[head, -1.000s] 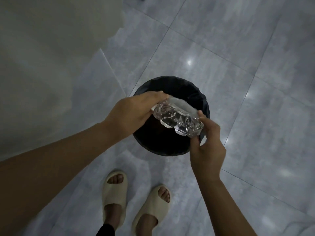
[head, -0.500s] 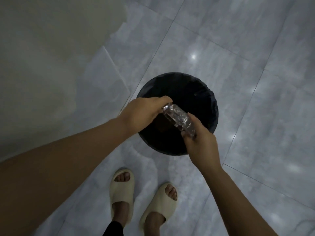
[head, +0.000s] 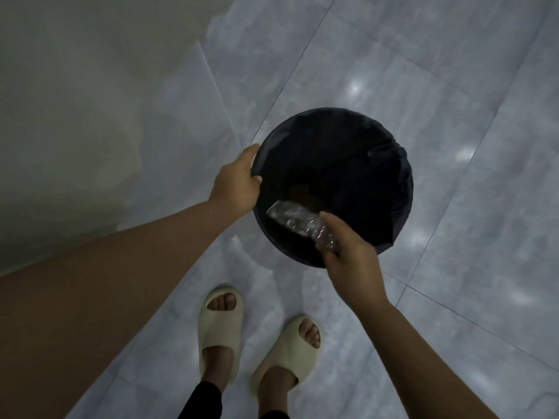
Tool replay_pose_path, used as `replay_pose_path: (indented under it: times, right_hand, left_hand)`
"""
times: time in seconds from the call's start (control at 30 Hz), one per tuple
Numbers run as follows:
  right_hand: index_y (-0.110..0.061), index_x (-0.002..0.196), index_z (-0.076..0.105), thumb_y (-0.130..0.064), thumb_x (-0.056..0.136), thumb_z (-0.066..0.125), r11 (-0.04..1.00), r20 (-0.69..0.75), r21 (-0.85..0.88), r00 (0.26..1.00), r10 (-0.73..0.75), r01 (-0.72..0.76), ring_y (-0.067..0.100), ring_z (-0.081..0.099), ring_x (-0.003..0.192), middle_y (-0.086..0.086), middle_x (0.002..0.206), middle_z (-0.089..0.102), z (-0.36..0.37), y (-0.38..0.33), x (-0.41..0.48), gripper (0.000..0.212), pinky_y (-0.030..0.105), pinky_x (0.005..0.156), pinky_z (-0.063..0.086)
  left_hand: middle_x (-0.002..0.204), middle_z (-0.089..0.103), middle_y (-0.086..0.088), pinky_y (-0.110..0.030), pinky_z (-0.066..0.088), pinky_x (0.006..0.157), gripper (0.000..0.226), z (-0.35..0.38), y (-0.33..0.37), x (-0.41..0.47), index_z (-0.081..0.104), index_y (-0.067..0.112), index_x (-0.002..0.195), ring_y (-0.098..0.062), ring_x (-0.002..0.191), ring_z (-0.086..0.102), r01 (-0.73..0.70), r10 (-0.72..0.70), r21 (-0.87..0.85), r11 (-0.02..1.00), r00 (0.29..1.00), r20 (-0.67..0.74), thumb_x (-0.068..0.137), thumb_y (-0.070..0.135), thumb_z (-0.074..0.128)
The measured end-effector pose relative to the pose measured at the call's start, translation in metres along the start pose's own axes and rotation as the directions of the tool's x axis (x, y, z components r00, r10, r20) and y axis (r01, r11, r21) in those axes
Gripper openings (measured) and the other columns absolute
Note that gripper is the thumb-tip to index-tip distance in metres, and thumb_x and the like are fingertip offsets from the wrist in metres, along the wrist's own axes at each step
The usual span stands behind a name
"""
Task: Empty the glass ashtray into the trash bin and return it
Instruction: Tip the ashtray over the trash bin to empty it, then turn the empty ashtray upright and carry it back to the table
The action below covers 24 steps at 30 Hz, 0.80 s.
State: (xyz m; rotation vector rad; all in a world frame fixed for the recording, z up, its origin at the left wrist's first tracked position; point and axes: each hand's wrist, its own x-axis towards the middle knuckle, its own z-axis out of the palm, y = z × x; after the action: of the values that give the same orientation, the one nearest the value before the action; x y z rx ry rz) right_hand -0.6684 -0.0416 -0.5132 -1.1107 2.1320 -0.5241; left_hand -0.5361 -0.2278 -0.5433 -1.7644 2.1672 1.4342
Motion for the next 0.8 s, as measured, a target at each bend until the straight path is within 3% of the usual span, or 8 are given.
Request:
replay_pose_path:
  times: [0.07,0.13,0.33,0.47,0.53,0.6,0.7,0.8]
  right_hand:
    - [-0.022,0.133,0.053,-0.011,0.089,0.061,0.996,0.036,-0.042,0.997,-0.072,0.074,0.014,0.062,0.112,-0.002,0.129,0.064,0.003,-0.001,-0.002,0.047,0.011,0.091,0.041]
    - [-0.023,0.133,0.054,-0.011,0.088,0.063,0.999,0.009,-0.005,0.999,-0.038,0.038,0.013,0.063,0.11,-0.003,0.126,0.065,0.002,-0.003,-0.001,0.047,0.012,0.089,0.044]
    - [-0.029,0.136,0.047,-0.012,0.089,0.061,0.987,-0.259,0.133,0.958,0.122,-0.09,0.012,0.066,0.101,-0.003,0.123,0.066,0.003,-0.007,-0.012,0.052,0.023,0.081,0.055]
    - [-0.021,0.134,0.048,-0.003,0.084,0.065,0.984,-0.13,-0.08,0.977,-0.167,0.157,0.023,0.063,0.116,0.004,0.137,0.059,0.021,-0.006,-0.022,0.056,0.031,0.089,0.056]
    - [-0.018,0.133,0.049,0.0,0.082,0.067,0.97,-0.106,-0.102,0.967,-0.23,0.219,0.025,0.06,0.121,0.006,0.137,0.059,0.023,-0.004,-0.021,0.057,0.036,0.092,0.056]
    - [-0.017,0.133,0.053,0.002,0.082,0.065,0.983,-0.16,-0.032,0.97,-0.181,0.179,0.022,0.058,0.124,0.005,0.137,0.059,0.021,-0.006,-0.018,0.055,0.028,0.099,0.05]
    - [-0.022,0.134,0.053,-0.001,0.085,0.061,0.995,-0.242,0.089,0.97,-0.022,0.045,0.011,0.056,0.121,-0.001,0.137,0.058,0.015,-0.011,-0.017,0.053,0.0,0.094,0.037]
    - [-0.024,0.136,0.05,-0.003,0.087,0.06,0.995,-0.265,0.096,0.964,0.018,0.007,0.005,0.055,0.117,-0.004,0.138,0.057,0.016,-0.013,-0.022,0.054,0.0,0.089,0.038]
  left_hand:
    - [0.113,0.068,-0.021,-0.046,0.055,0.094,0.054,0.0,-0.001,0.002,0.045,0.021,0.141,-0.037,0.102,0.065,0.094,-0.098,-0.095,0.991,0.994,-0.04,0.09,0.002,0.049]
    - [0.104,0.071,-0.02,-0.05,0.058,0.086,0.053,-0.002,-0.001,0.003,0.051,0.023,0.136,-0.037,0.094,0.068,0.099,-0.104,-0.138,0.986,0.994,-0.033,0.089,-0.001,0.048]
    - [0.106,0.07,-0.021,-0.053,0.058,0.085,0.051,-0.006,-0.002,0.006,0.052,0.023,0.135,-0.038,0.096,0.067,0.101,-0.105,-0.15,0.984,0.994,-0.02,0.091,-0.001,0.045]
    - [0.111,0.069,-0.022,-0.053,0.058,0.084,0.052,-0.003,-0.003,0.006,0.054,0.023,0.135,-0.04,0.098,0.067,0.142,-0.15,-0.153,0.978,0.988,-0.039,0.09,-0.002,0.047]
    - [0.112,0.069,-0.022,-0.053,0.058,0.085,0.051,-0.003,-0.002,0.007,0.054,0.024,0.134,-0.041,0.099,0.066,0.148,-0.158,-0.168,0.975,0.986,-0.045,0.09,-0.001,0.048]
    - [0.11,0.07,-0.022,-0.051,0.059,0.085,0.05,-0.002,0.0,0.008,0.055,0.024,0.134,-0.039,0.097,0.067,0.128,-0.135,-0.146,0.981,0.99,-0.036,0.09,0.001,0.047]
    - [0.106,0.071,-0.021,-0.051,0.059,0.083,0.05,0.0,0.001,0.007,0.056,0.025,0.132,-0.039,0.093,0.068,0.129,-0.136,-0.137,0.982,0.99,-0.04,0.089,0.002,0.048]
    - [0.11,0.07,-0.02,-0.052,0.059,0.083,0.05,0.001,-0.003,0.006,0.056,0.026,0.133,-0.04,0.095,0.068,0.157,-0.165,-0.166,0.974,0.986,-0.037,0.089,0.003,0.049]
